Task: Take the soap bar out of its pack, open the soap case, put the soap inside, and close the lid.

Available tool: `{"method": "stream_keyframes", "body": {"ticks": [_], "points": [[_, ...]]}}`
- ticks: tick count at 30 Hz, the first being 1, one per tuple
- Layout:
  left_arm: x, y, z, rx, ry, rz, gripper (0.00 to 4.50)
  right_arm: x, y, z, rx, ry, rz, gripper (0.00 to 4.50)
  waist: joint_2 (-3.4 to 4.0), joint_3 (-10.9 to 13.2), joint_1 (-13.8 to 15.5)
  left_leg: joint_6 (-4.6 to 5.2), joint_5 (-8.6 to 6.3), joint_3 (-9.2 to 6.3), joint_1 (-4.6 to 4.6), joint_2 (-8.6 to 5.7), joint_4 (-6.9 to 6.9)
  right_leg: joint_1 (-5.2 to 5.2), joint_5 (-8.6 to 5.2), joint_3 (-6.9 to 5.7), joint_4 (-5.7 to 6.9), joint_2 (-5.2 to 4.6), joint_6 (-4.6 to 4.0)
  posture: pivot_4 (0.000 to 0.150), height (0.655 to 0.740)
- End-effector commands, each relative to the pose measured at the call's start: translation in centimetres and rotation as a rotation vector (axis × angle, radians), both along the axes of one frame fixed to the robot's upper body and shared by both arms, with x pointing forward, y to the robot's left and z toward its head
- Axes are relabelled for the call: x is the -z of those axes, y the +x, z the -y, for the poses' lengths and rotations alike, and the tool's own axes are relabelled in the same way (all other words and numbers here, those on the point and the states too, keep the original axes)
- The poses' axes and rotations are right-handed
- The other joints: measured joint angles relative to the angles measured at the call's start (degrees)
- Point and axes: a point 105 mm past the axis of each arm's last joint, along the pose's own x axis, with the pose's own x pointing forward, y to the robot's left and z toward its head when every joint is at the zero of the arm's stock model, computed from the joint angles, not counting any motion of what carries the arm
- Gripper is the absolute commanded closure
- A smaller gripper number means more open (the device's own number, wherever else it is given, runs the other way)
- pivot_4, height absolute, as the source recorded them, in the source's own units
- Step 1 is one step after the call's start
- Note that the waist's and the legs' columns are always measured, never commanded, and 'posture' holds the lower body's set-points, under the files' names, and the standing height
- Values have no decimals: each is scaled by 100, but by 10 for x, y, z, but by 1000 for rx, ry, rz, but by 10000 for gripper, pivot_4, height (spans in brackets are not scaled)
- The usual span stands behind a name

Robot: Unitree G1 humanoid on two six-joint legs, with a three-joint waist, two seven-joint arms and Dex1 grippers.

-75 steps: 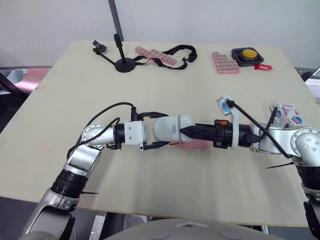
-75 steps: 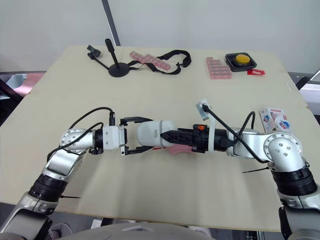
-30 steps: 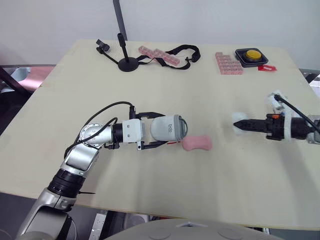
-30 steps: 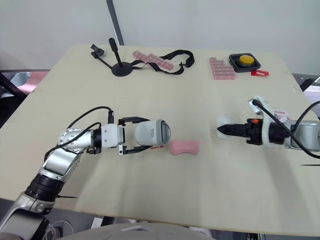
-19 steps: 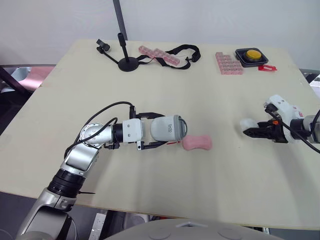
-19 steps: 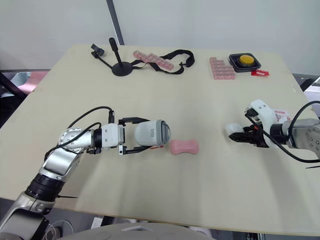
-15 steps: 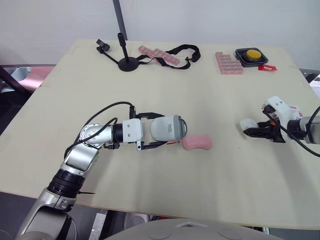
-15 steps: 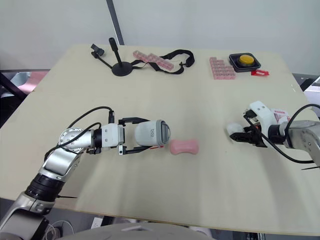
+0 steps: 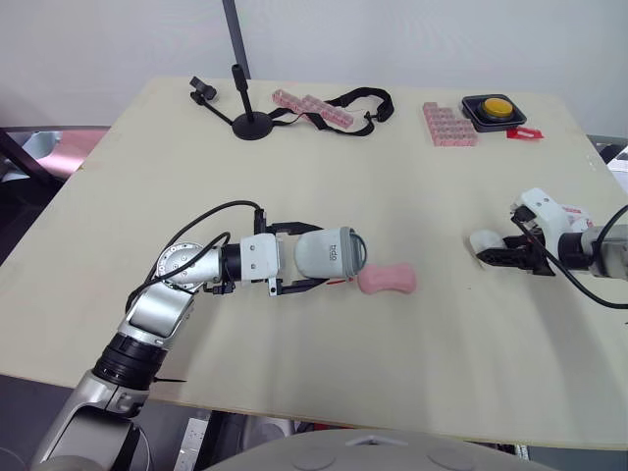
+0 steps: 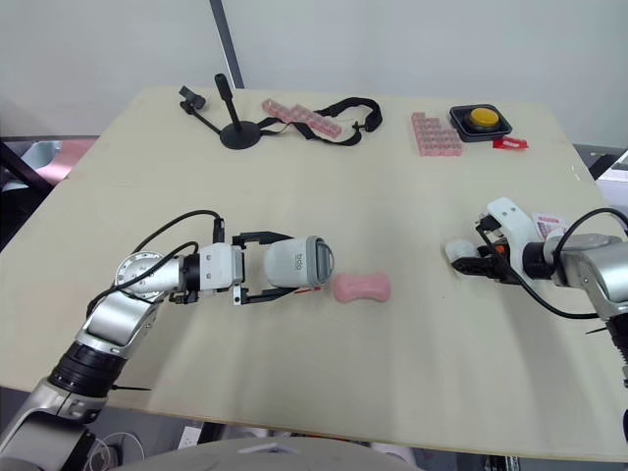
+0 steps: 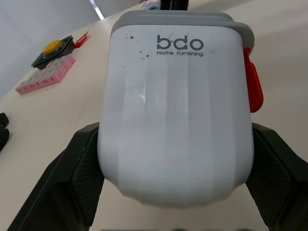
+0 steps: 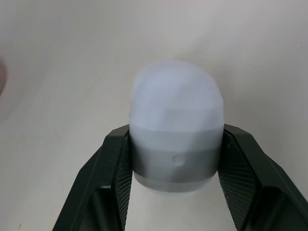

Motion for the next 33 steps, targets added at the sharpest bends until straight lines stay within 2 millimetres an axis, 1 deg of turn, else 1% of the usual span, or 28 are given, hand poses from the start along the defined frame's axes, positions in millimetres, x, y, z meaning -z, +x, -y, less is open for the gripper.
{"method": "stream_keyframes", "body": {"ticks": [1,2,4,5,6,7,12,14,16,18,21,23,25,26,28,29,30,33], "points": [[-12,-3,0,2,-24,43,10207,-4,4,9,20,-37,32,19979,0,0,2,0,0,0,0,0,0,0,0,0,0,0,0,1500,7395],[-12,-3,0,3,-24,43,10207,-5,5,9,19,-35,35,14670,0,0,3,0,0,0,0,0,1,0,0,-1,1,1,0,1500,7395],[-12,-3,0,3,-24,42,10207,-6,6,9,19,-31,40,8115,2,-1,4,1,0,0,-1,0,6,-2,0,-3,1,3,0,1500,7395],[-12,-2,1,4,-25,42,10207,-6,6,9,18,-30,42,3860,2,-1,5,1,0,0,-2,0,6,-4,0,-3,1,9,0,1500,7395],[-12,-3,1,5,-25,42,10207,-7,6,9,16,-32,44,1592,2,-1,3,1,0,0,-4,0,6,-3,0,-3,2,10,0,1500,7395],[-12,-3,1,5,-25,41,10207,-8,8,9,22,-31,52,752,2,-1,0,1,0,0,-5,1,6,-3,0,-2,2,12,0,1500,7395],[-11,-2,2,12,-23,39,10207,-16,7,9,0,-16,88,752,3,-2,2,1,0,1,-2,3,6,-5,0,-3,3,10,0,1500,7395],[-10,-2,2,11,-21,35,10207,-24,8,9,-18,7,136,752,3,-1,5,1,0,1,-2,4,7,-5,0,-3,3,10,0,1500,7395],[-9,-1,1,9,-18,29,10207,-36,5,2,-93,63,205,752,3,-1,9,1,0,1,-3,4,7,-6,0,-4,3,6,0,1500,7395],[-8,0,0,4,-15,13,10207,-46,4,1,-119,104,281,752,3,-2,10,1,0,1,-4,5,8,-6,0,-5,2,2,0,1500,7395],[-7,1,-1,1,-15,-5,10207,-54,2,1,-146,137,347,752,3,-2,-1,2,0,2,-7,7,12,-6,0,-6,3,0,0,1500,7395],[-9,3,-3,-13,-34,-71,10207,-65,-10,-2,-245,227,493,752,0,-4,11,2,0,2,-6,8,12,-7,0,-6,6,-1,-1,1500,7395],[-10,5,-6,-24,-45,-142,10207,-68,-21,-2,-318,261,612,752,0,-4,7,4,-2,3,-10,14,17,-11,-1,-11,7,-5,-2,1500,7395],[-8,5,-7,-25,-35,-172,10207,-67,-27,-3,-337,280,652,752,0,-4,8,5,-2,5,-16,13,18,-16,-1,-11,8,-6,-2,1500,7395],[-6,6,-9,-27,-12,-226,10207,-60,-40,-6,-383,315,685,752,1,-4,-9,9,-4,8,-24,13,28,-27,-1,-11,15,-7,-2,1500,7395],[-4,6,-11,-24,4,-247,10207,-53,-49,-11,-431,313,689,752,1,-5,-6,10,-4,8,-26,13,31,-27,-1,-11,16,-6,-2,1500,7395],[-3,6,-13,-22,23,-265,10207,-47,-58,-16,-483,314,692,752,1,-5,-10,10,-4,7,-27,13,33,-27,-1,-13,18,-6,-2,1500,7395],[1,4,-18,-2,87,-302,10207,-33,-88,-40,-622,397,674,752,1,-6,-38,11,-4,7,-26,13,33,-29,-1,-12,19,-10,-3,1500,7395]]}}
